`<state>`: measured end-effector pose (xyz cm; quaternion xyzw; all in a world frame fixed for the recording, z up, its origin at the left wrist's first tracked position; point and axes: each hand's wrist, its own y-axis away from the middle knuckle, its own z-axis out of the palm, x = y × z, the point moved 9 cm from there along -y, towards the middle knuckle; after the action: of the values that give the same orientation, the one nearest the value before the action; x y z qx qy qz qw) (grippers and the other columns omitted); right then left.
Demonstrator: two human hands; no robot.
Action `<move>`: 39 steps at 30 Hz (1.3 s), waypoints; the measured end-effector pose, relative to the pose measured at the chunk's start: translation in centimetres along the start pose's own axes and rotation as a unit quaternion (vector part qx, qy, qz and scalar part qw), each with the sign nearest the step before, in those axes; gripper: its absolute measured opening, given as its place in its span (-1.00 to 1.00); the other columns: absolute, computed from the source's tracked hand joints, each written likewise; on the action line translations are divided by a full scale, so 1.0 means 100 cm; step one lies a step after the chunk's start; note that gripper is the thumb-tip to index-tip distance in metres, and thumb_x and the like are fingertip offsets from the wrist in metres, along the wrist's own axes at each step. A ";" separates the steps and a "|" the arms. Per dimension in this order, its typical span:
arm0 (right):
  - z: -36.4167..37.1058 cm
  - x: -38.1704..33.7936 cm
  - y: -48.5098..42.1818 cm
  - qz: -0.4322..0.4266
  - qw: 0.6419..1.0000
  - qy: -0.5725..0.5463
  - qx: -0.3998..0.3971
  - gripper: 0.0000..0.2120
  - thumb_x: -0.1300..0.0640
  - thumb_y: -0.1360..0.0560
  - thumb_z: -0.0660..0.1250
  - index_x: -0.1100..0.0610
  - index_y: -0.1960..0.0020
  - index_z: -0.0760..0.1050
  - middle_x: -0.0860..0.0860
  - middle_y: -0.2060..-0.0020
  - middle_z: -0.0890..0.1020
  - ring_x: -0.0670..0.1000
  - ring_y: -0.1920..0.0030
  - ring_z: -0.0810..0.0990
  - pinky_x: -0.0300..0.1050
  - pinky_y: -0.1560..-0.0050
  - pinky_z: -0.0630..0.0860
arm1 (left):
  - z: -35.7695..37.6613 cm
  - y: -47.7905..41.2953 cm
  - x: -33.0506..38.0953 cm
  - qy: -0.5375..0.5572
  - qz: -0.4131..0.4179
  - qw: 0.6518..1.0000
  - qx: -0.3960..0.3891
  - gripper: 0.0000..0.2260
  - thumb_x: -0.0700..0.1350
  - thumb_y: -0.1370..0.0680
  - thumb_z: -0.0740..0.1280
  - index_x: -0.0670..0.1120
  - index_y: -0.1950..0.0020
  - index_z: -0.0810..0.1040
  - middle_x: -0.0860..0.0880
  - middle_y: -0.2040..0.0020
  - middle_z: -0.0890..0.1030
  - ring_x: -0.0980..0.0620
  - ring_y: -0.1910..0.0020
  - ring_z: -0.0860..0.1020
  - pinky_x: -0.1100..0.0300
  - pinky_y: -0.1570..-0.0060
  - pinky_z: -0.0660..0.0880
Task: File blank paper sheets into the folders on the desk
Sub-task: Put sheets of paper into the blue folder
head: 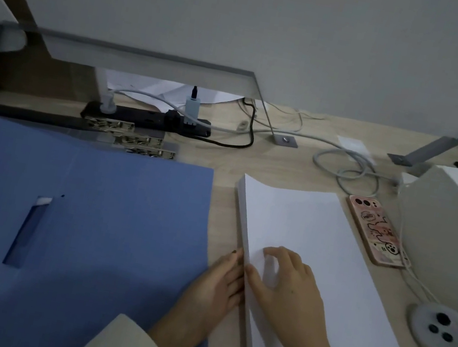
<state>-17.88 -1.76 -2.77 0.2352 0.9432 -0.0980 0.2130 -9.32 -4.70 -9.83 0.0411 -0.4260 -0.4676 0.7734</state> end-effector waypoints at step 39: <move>-0.002 0.027 -0.003 0.075 0.975 -0.194 -0.072 -0.75 -0.07 -0.58 0.09 0.04 -0.06 0.46 -0.06 0.00 0.54 -0.09 0.00 0.49 -0.26 0.03 0.33 | 0.030 0.015 0.009 -0.370 0.090 0.916 0.127 -0.83 0.04 -0.63 0.07 0.10 -0.17 0.36 0.19 0.04 0.44 0.16 0.01 0.47 0.17 -0.10 0.41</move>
<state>-20.25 -0.89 -3.80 0.2661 0.8681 -0.0575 0.4150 -10.16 -3.51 -6.67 -0.0753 -0.7397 -0.3200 0.5871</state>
